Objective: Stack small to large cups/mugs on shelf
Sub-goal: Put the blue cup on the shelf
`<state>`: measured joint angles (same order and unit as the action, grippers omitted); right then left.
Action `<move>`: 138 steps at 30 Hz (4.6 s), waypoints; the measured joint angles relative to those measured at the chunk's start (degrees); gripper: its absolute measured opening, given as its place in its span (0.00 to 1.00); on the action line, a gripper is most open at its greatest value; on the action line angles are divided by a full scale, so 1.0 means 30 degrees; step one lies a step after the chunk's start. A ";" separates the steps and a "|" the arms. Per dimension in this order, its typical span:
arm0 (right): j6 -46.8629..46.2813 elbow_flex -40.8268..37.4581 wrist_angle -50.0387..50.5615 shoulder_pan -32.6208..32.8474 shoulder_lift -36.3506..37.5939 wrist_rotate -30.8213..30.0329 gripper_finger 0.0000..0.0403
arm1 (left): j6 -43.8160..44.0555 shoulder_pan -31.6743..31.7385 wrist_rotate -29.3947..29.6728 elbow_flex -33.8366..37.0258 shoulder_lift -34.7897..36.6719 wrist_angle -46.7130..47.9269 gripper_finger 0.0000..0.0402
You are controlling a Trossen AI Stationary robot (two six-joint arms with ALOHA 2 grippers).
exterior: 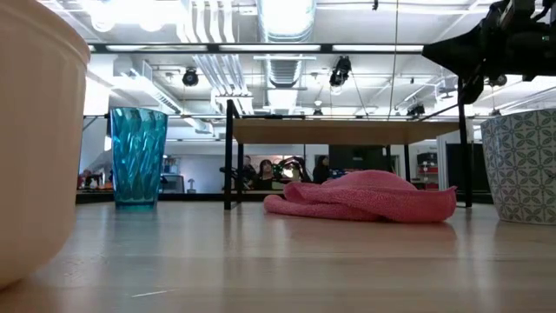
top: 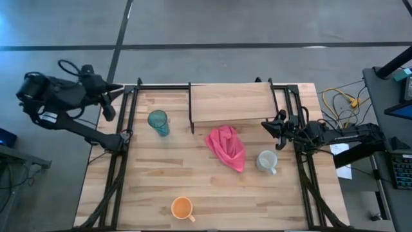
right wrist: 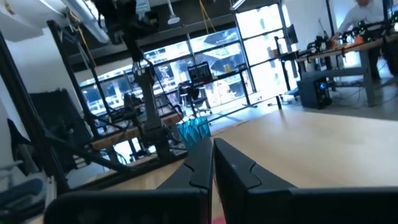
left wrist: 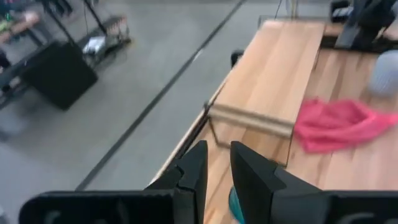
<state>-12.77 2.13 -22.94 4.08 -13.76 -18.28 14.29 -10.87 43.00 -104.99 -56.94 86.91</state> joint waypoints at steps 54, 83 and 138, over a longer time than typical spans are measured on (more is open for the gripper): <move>-0.1094 0.0000 0.0168 0.0007 0.0000 0.0078 0.02 | 0.7443 0.0901 -0.4413 0.5884 -0.3822 0.1055 0.38; -0.1094 0.0007 0.0568 0.0004 -0.0102 0.0080 0.02 | 0.7374 0.7245 -1.1245 0.8881 -0.3992 -0.1435 0.38; -0.1072 0.0007 0.1056 0.0000 -0.0109 0.0080 0.02 | 0.2941 1.0484 -1.3792 0.8888 -1.0027 -0.2997 0.33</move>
<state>-15.99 2.15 -19.77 4.08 -14.09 -18.04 23.11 20.58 1.63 -78.32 -87.02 77.91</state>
